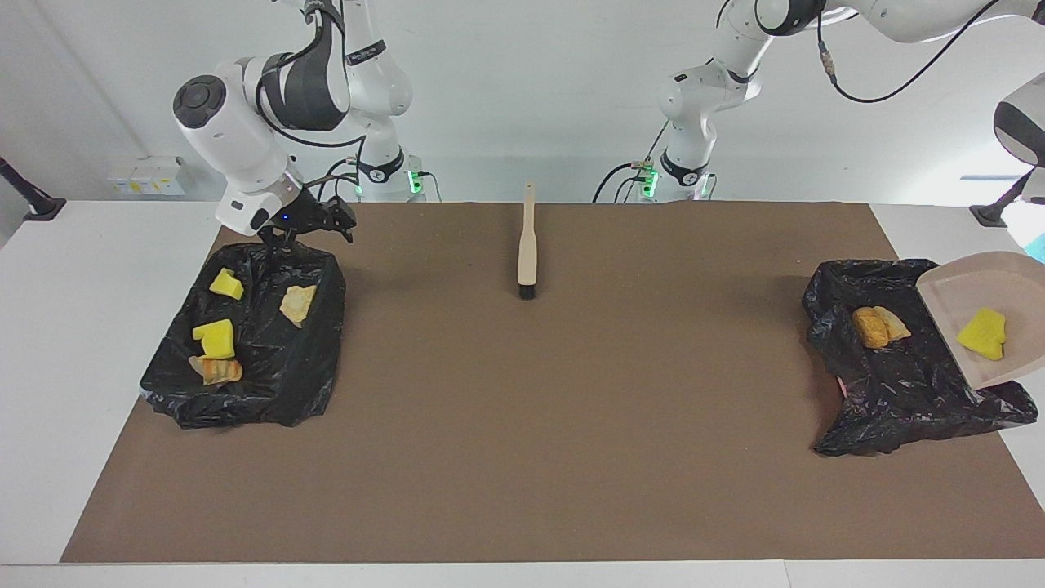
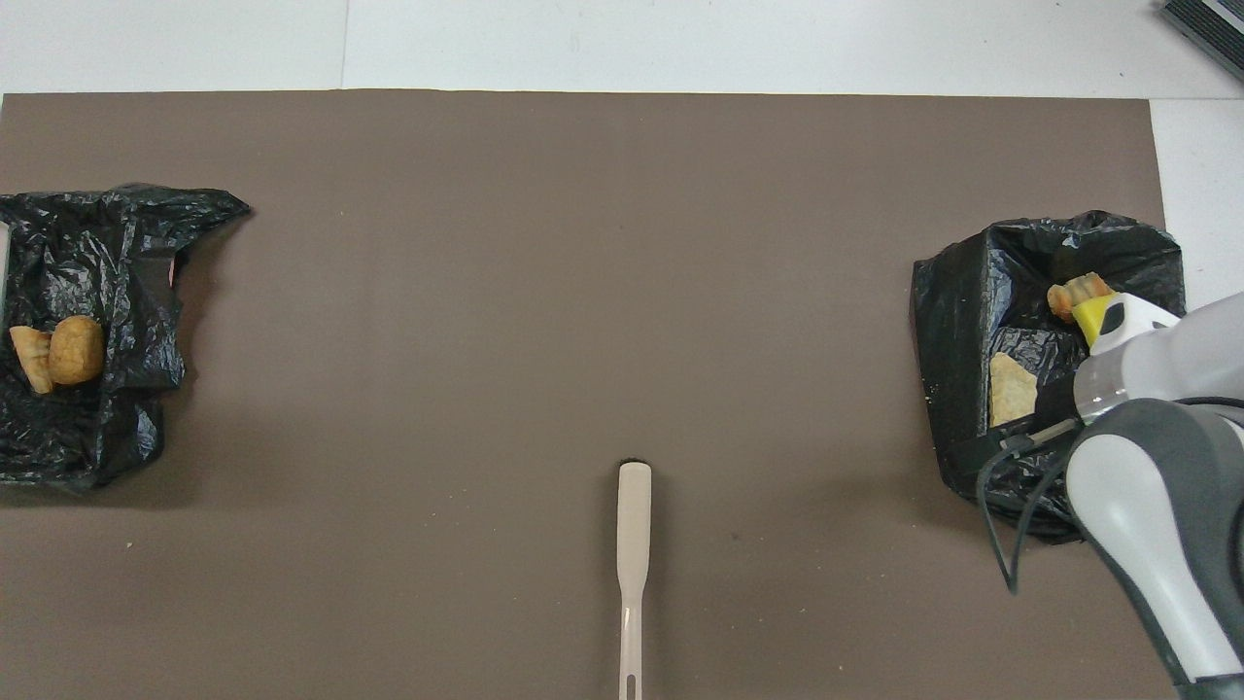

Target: Sweep and dump trash in bin

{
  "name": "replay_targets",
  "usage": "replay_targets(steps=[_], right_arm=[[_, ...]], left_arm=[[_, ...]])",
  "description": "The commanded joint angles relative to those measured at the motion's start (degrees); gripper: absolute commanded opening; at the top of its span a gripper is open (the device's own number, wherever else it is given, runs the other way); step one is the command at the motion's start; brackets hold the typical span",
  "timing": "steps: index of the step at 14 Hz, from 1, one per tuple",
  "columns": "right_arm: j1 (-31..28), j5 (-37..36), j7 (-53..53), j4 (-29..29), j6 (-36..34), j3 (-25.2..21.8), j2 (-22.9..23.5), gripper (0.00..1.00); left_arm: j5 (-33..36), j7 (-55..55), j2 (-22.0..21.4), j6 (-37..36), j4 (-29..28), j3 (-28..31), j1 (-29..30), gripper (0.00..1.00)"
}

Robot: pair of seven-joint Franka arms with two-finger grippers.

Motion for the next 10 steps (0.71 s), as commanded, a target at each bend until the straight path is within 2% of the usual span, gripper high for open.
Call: replay_targets(steps=[1,5,10], right_arm=[[4.5,-1.8,9.4,-1.7,-1.4,0.7,-3.6,1.0],[5.5,-2.9,11.6,3.3,-2.2,0.4,-3.4,1.0],[5.2,-10.9,11.4,13.0,-5.1,0.6,-1.4,1.0]], left_arm=[[4.3,-0.9,-2.0,0.6,-0.9,0.7,-2.0,0.0],[7.8,-0.9,-3.4,-0.1,-0.9,0.6,-4.3,0.0],[13.5,-6.7,-5.1,-1.0,-1.5,0.2,-5.8,0.0]])
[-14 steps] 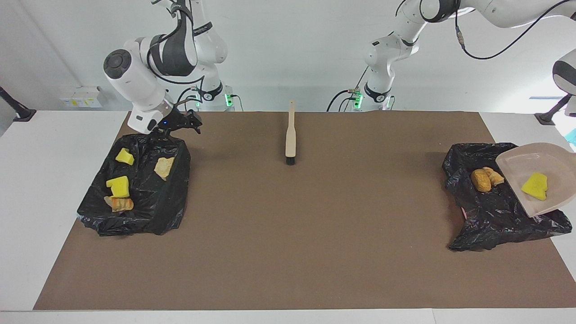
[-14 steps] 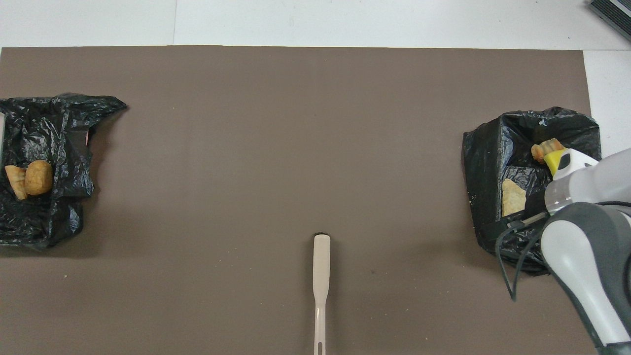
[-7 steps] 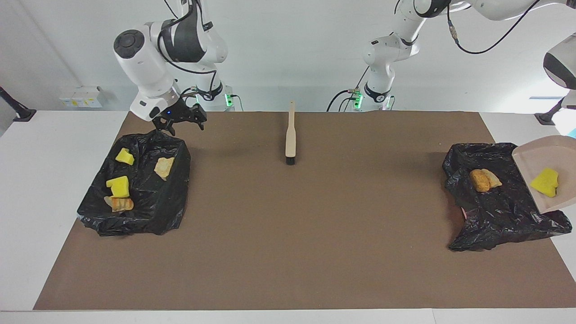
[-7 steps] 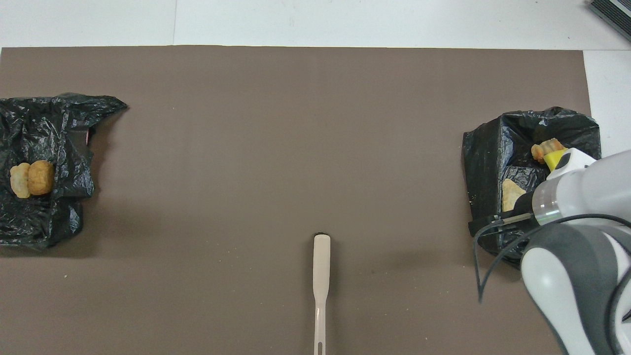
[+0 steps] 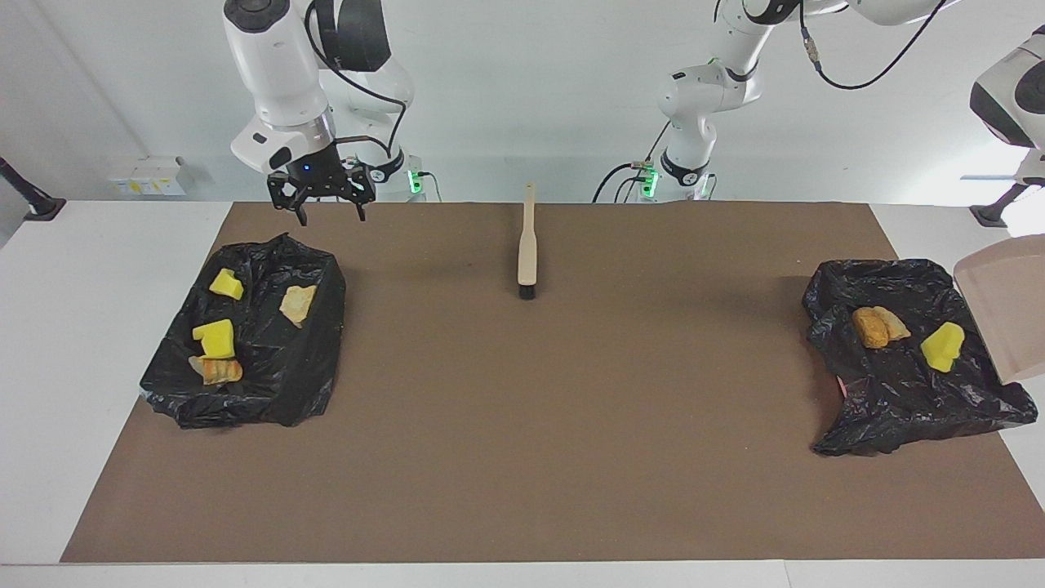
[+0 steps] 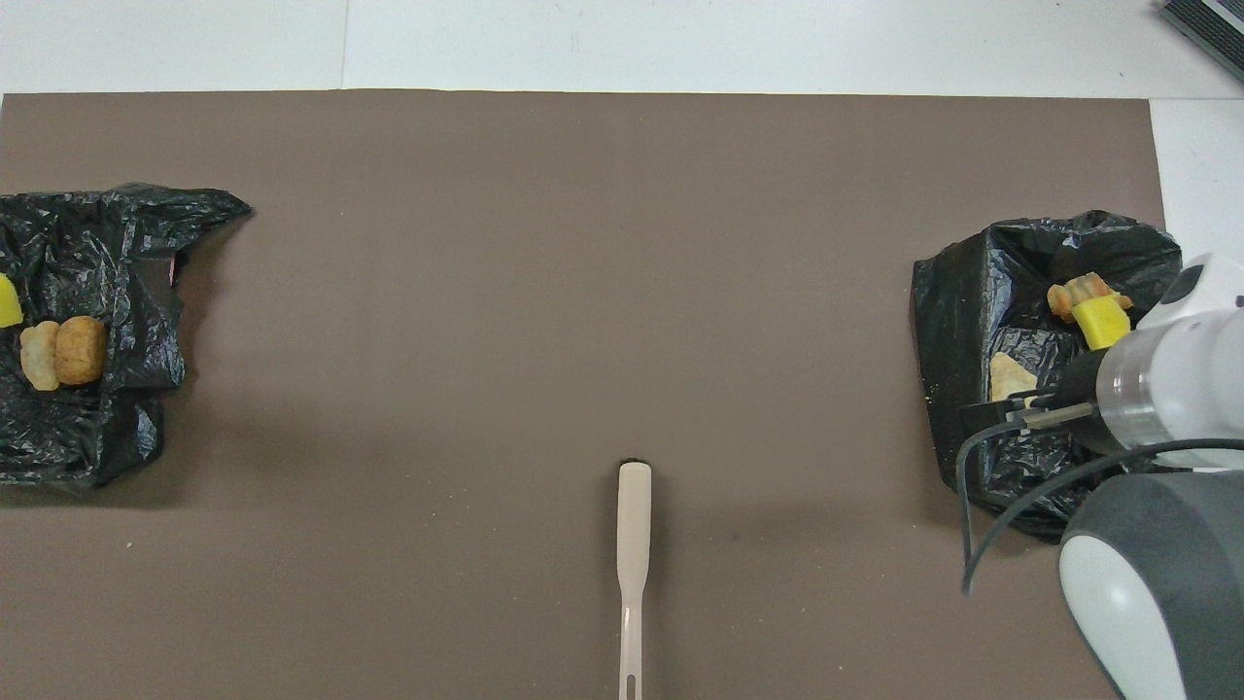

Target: Sweep and dump trash in bin

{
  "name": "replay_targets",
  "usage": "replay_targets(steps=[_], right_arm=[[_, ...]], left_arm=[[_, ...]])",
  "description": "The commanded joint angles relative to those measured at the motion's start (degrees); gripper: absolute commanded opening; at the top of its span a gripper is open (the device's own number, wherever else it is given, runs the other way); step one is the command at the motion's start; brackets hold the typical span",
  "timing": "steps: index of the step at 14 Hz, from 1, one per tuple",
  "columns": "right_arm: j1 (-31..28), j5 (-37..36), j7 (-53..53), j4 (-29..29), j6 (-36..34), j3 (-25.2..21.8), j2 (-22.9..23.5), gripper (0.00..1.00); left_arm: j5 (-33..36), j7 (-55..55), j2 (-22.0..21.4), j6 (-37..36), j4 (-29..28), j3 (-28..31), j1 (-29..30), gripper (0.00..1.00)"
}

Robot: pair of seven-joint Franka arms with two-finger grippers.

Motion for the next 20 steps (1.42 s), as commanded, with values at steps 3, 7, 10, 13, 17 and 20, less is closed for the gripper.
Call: replay_targets(steps=[3,7,10,13,17,20], right_arm=[[0.1,-3.2,0.2,9.4,-2.2,-0.3,3.0,1.0],[10.7,-3.5,0.1,21.7,-11.1,-14.4,9.7,1.0],[12.9,-2.9,0.0,23.3,-14.0,-18.5,9.7,1.0],[14.1,-2.1,1.1,16.5,-13.2,-19.6,5.3,1.0],[19.3,-2.1,0.7,16.6,-11.2,-26.4,5.5,1.0],[18.5,-2.6,0.2,17.8,-11.2,-25.3,6.5,1.0]], left_arm=[[1.1,-3.2,-2.1,-4.5,-1.6,-0.6,-1.1,0.0],[-8.9,-2.6,-2.2,-9.0,-1.9,-1.8,-1.1,0.0],[-19.5,-2.6,-4.2,-9.7,-6.0,-2.2,-1.1,0.0],[-28.7,-2.7,-6.0,-9.6,-9.6,-2.3,-1.3,0.0],[-34.0,-9.2,-12.1,-9.1,-19.7,-2.7,-5.6,0.0],[-35.4,-20.7,-16.0,-9.2,-25.9,-2.7,-12.1,0.0]])
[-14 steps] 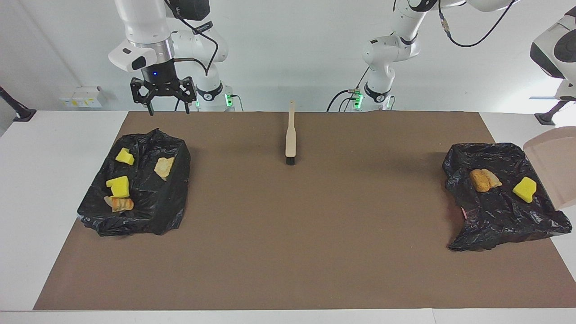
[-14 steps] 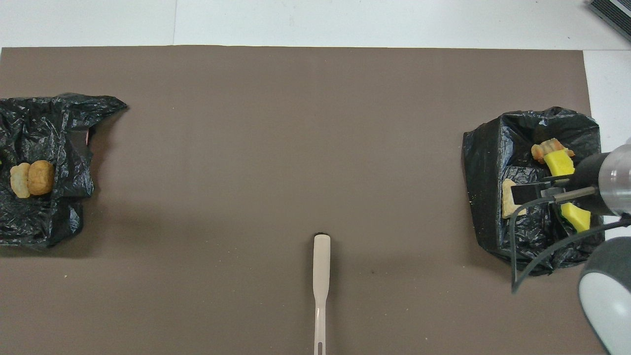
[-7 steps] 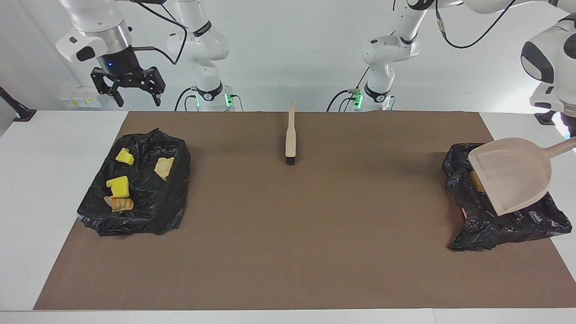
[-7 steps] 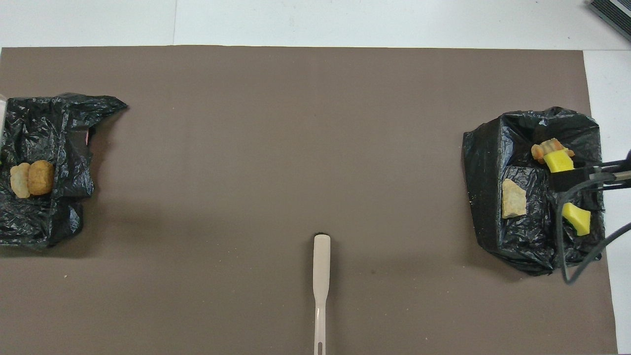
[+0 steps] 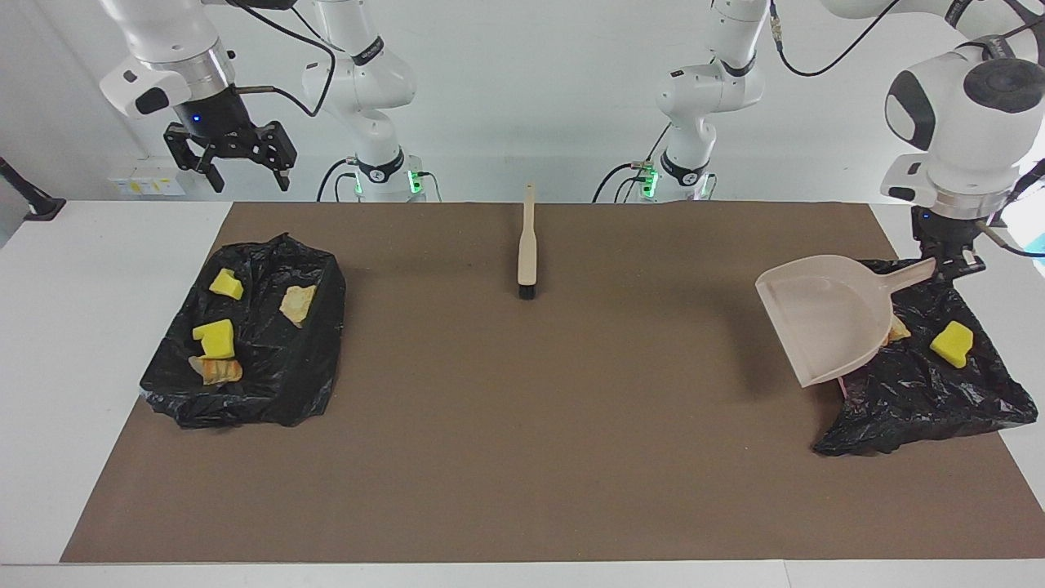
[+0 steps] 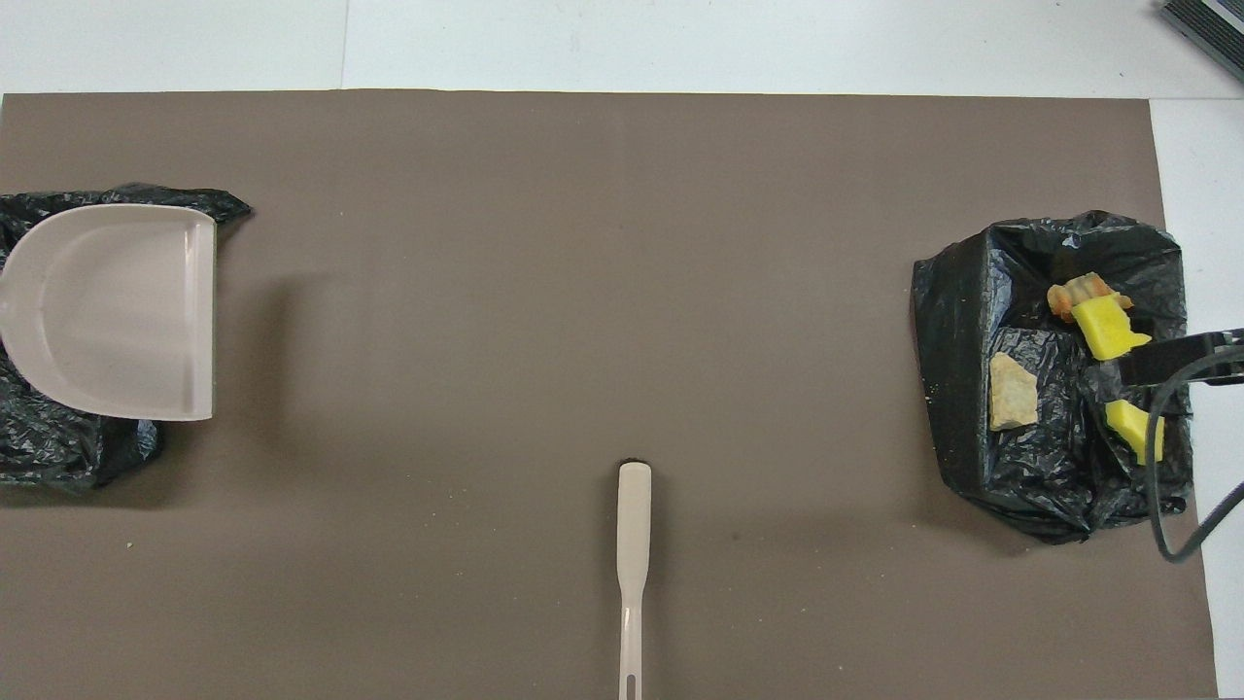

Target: Sweep and dump trash in bin

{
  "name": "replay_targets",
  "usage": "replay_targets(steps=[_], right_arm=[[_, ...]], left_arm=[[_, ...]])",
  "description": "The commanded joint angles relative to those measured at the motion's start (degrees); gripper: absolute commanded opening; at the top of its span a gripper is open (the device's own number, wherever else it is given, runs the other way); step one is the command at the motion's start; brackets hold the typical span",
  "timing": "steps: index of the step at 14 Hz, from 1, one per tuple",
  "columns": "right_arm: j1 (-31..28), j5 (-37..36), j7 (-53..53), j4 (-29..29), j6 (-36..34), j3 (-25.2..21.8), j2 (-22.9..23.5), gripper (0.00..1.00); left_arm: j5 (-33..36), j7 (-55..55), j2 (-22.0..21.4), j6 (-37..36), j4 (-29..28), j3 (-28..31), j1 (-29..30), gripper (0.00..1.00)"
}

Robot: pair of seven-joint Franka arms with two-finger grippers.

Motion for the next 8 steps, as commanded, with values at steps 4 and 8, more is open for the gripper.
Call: replay_targets(steps=[4,8], right_arm=[[-2.7,-0.2,0.2,-1.1,0.9,3.0,-0.8,1.0],[-2.8,0.3,0.3,-1.7,1.0,3.7,-1.2,1.0]], left_arm=[[-6.3,-22.7,-5.6,-0.2,-10.2,0.8,-12.1,0.0],[-12.0,-44.3,-4.4,0.6,-10.6,0.8,-22.1,0.0]])
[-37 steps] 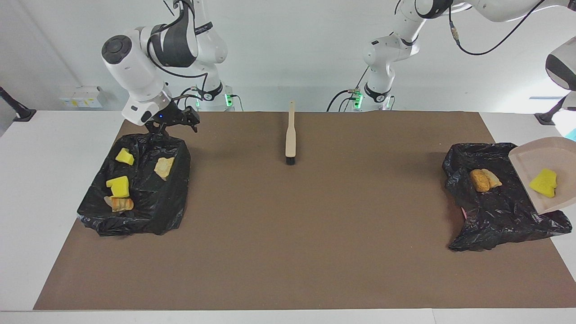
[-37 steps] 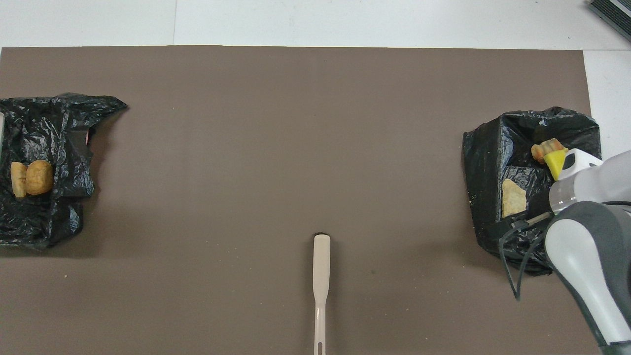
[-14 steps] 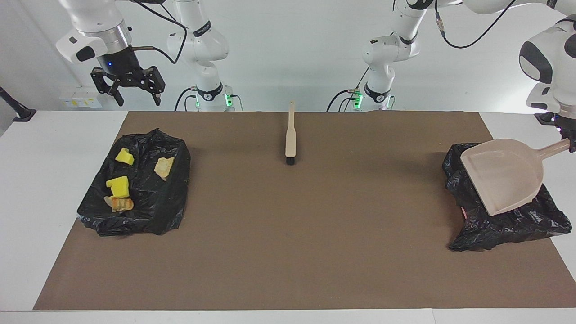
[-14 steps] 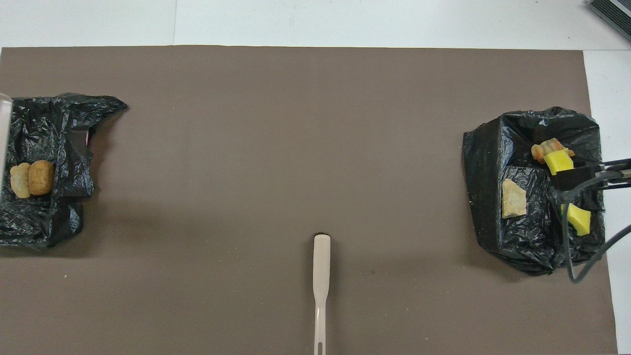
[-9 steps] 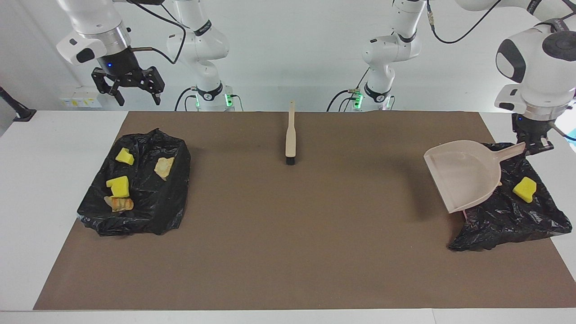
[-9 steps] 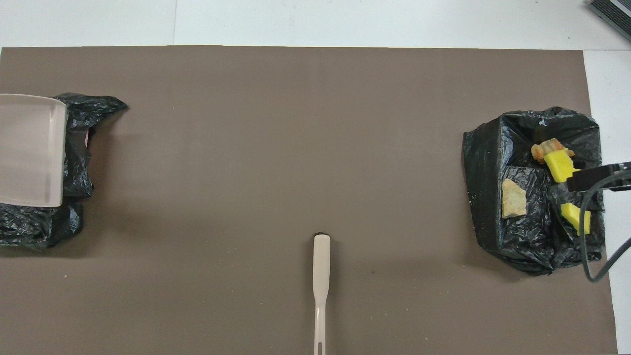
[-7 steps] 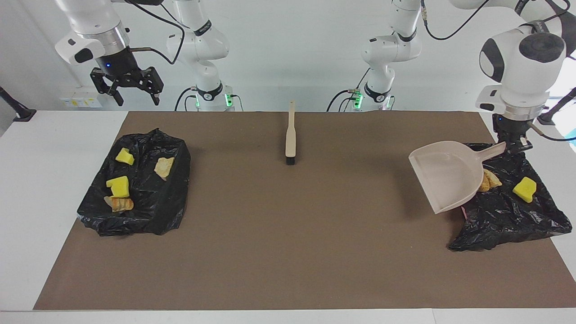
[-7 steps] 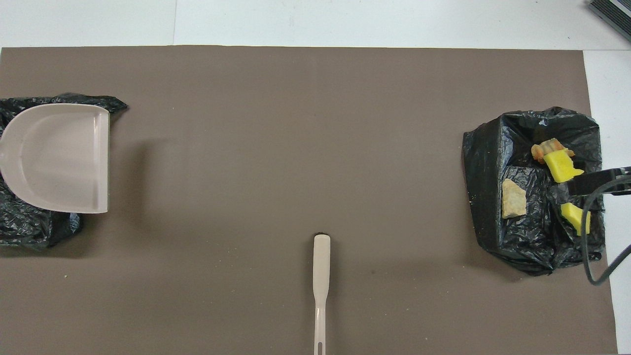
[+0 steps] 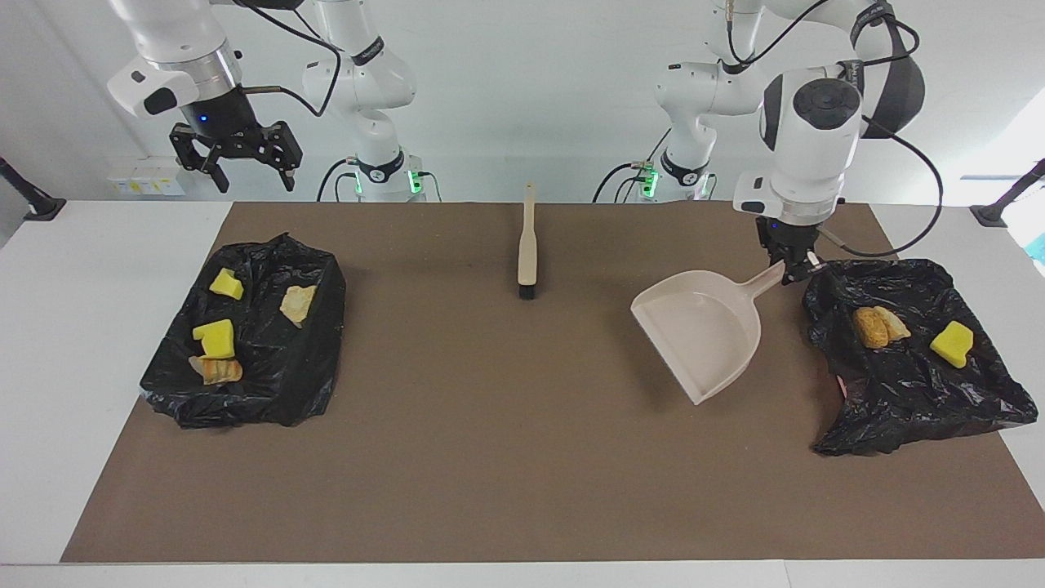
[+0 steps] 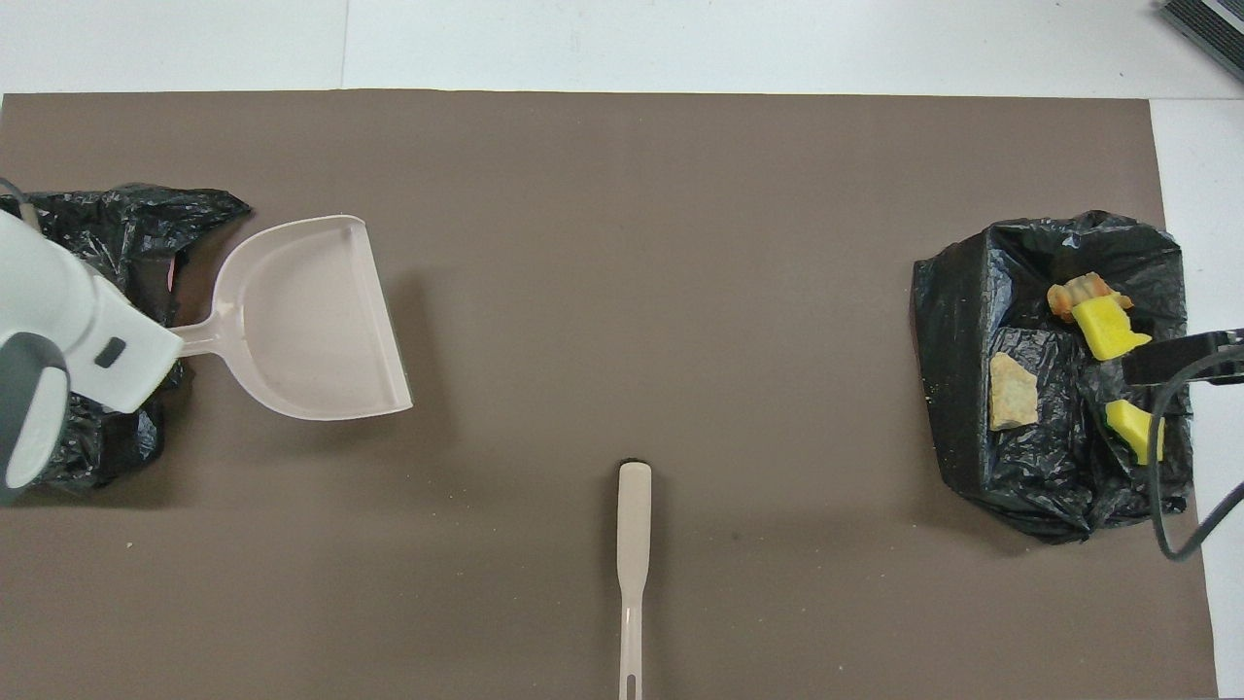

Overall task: Sweep and dump trash in bin
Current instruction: 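Bring the empty dustpan back and set it down with the left gripper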

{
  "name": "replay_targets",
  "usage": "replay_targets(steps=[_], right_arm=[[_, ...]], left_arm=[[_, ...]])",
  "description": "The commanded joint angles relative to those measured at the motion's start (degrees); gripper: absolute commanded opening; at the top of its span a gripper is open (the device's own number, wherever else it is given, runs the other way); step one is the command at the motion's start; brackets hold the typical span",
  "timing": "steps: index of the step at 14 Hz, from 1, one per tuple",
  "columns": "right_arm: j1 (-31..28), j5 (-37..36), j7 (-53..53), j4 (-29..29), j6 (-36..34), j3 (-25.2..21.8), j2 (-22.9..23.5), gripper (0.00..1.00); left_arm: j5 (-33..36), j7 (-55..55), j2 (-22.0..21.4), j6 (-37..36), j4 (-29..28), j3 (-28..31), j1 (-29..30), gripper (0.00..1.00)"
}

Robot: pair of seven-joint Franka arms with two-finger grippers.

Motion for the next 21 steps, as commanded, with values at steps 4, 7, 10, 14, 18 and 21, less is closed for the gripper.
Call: replay_targets(steps=[4,7,10,14,18,21], right_arm=[[-0.7,2.6,0.7,-1.7,0.5,1.0,-1.3,1.0],[-0.5,2.6,0.4,-0.9,0.8,1.1,-0.8,1.0],[-0.9,2.5,0.5,-0.9,0.4,1.1,-0.8,1.0],[-0.9,2.5,0.5,-0.9,0.4,1.1,-0.8,1.0],[-0.8,2.5,0.5,-0.9,0.4,1.1,-0.8,1.0],[-0.8,2.5,0.5,-0.9,0.4,1.1,-0.8,1.0]], left_arm=[[-10.2,-30.5,1.9,5.8,-0.5,1.1,-11.2,0.0],[-12.0,-48.8,6.5,9.2,1.6,1.1,-17.4,0.0],[-13.5,-65.2,11.2,12.6,4.0,1.1,-22.9,0.0],[-13.6,-75.7,15.7,18.6,4.0,1.1,-27.1,0.0],[-13.2,-86.2,21.4,23.3,4.2,1.2,-31.7,0.0],[-13.2,-85.3,21.3,25.5,4.2,1.1,-30.9,0.99]])
